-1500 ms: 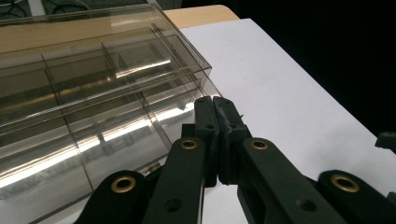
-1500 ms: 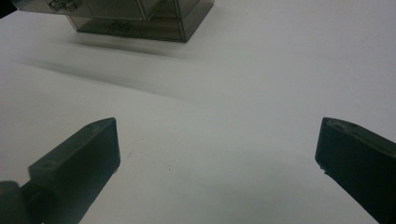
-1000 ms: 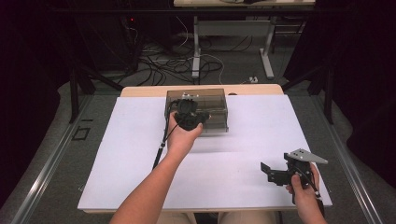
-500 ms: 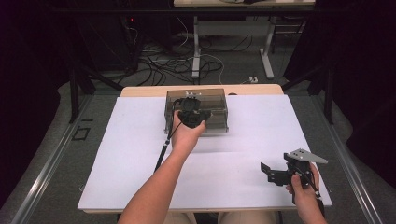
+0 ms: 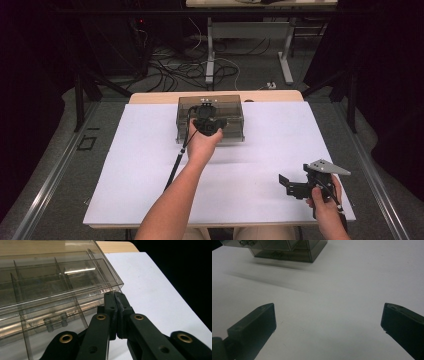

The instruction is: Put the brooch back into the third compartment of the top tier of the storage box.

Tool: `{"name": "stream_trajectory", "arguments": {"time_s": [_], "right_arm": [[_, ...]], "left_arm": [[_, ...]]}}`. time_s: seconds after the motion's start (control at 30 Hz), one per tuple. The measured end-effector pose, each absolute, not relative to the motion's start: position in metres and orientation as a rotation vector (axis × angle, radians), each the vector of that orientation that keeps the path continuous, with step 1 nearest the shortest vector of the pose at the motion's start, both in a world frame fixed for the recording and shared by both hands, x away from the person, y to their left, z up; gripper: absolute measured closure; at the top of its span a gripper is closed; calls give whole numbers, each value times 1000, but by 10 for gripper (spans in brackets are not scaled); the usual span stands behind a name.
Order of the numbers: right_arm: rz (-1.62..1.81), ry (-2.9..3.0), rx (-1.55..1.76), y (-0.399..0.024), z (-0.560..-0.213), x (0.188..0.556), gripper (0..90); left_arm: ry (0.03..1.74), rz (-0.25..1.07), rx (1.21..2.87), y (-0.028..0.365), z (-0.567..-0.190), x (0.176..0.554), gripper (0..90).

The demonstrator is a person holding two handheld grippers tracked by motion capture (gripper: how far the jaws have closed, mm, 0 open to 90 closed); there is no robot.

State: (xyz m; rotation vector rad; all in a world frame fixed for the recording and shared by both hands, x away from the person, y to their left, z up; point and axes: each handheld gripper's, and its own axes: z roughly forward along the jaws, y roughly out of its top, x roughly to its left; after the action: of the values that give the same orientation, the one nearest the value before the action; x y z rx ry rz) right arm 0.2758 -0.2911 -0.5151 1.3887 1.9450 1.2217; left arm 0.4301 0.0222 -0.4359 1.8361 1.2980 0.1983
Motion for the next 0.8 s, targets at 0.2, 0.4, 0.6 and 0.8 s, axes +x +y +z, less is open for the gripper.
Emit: {"name": "stream_trajectory", "arguments": {"time_s": [0.2, 0.4, 0.6, 0.8], "right_arm": [[1222, 1945, 1389, -291, -515, 276, 0], [1221, 1948, 1385, -291, -515, 276, 0], [1226, 1943, 1395, -291, -515, 276, 0], [1228, 1948, 1392, -291, -516, 276, 0]], "left_arm": [[1305, 196, 1841, 21, -439, 432, 899], [1337, 150, 1817, 21, -443, 435, 899], [1356, 98, 1811, 20, -448, 439, 899], [1388, 27, 1798, 20, -452, 443, 898]]}}
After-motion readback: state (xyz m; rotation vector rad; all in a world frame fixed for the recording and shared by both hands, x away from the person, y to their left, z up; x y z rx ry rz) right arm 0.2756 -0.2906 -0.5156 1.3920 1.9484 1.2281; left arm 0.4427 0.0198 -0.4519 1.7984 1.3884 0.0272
